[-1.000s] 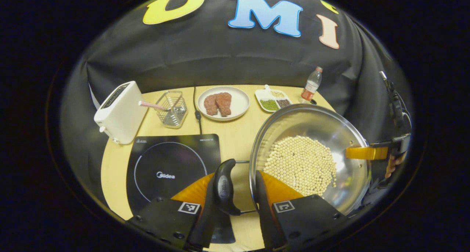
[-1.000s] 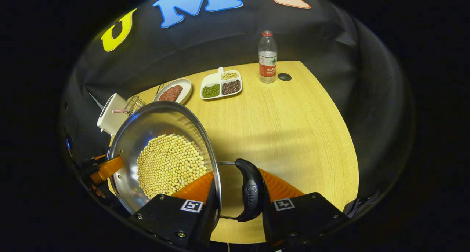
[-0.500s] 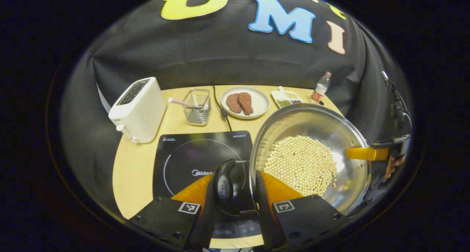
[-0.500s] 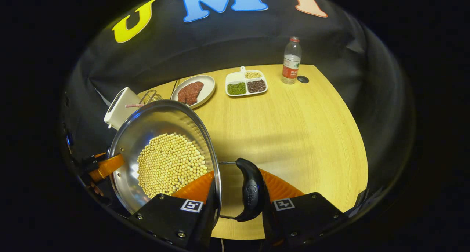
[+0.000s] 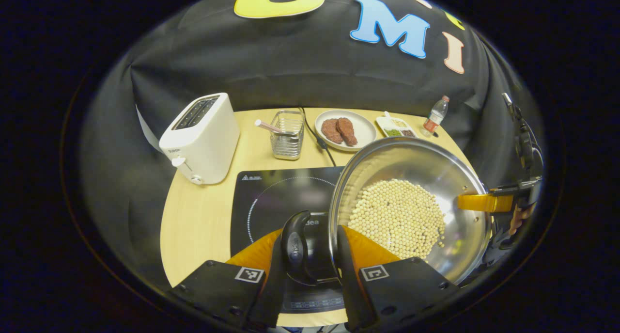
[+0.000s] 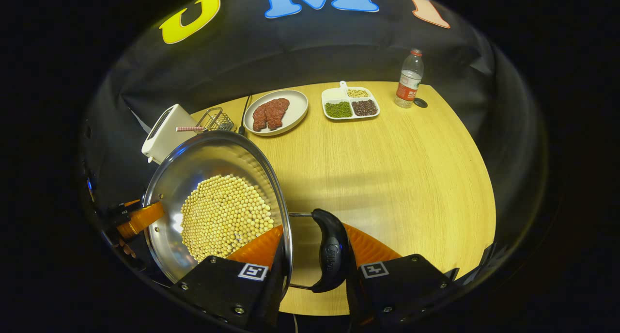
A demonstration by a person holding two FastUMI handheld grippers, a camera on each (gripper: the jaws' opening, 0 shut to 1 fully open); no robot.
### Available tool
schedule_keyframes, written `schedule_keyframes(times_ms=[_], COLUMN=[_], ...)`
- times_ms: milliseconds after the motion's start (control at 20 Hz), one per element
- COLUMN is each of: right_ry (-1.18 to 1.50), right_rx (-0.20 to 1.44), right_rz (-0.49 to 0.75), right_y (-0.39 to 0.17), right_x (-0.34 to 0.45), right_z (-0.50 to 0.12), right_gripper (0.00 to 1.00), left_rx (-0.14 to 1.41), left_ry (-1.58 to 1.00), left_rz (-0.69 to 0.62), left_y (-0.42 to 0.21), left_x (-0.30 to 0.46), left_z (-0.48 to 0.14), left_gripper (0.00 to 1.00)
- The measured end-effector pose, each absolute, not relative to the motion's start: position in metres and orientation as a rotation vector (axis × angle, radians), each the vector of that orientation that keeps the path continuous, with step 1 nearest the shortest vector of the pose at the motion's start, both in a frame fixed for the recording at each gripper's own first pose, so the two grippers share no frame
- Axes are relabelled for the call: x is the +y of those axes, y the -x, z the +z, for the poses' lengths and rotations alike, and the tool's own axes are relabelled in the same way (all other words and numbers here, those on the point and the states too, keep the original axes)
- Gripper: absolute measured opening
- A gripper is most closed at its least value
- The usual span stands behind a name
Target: First push the handle of the pot to place it horizontally, then grasp the pot with both hands and set it on the induction cooktop.
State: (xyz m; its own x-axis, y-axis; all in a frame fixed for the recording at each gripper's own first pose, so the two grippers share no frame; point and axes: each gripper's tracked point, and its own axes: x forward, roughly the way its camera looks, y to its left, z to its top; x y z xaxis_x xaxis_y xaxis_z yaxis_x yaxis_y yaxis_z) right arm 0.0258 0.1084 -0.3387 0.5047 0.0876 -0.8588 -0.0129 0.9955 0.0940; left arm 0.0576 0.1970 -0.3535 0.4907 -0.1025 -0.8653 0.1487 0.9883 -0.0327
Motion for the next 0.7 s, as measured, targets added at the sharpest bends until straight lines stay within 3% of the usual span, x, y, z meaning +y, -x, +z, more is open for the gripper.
schedule_keyframes(times_ms=[350, 450, 600, 700], right_ry=[-0.082, -0.080, -0.085, -0.088], right_rx=[1.055, 1.063, 1.072, 1.079], right_rz=[0.078, 0.084, 0.090, 0.092], right_y=[-0.030, -0.034, -0.038, -0.040], right_x=[0.147, 0.157, 0.172, 0.182], right_z=[-0.349, -0.353, -0.359, -0.364], right_gripper=[0.55, 0.55, 0.55, 0.55], left_rx=[1.063, 1.069, 1.079, 1.086], left_ry=[-0.057, -0.057, -0.053, -0.050], left_rz=[-0.132, -0.123, -0.114, -0.109], left_y=[-0.062, -0.061, -0.066, -0.070], left_x=[0.238, 0.248, 0.261, 0.270], left_z=[-0.360, -0.361, -0.371, -0.377], left_gripper=[0.55, 0.60, 0.55, 0.58])
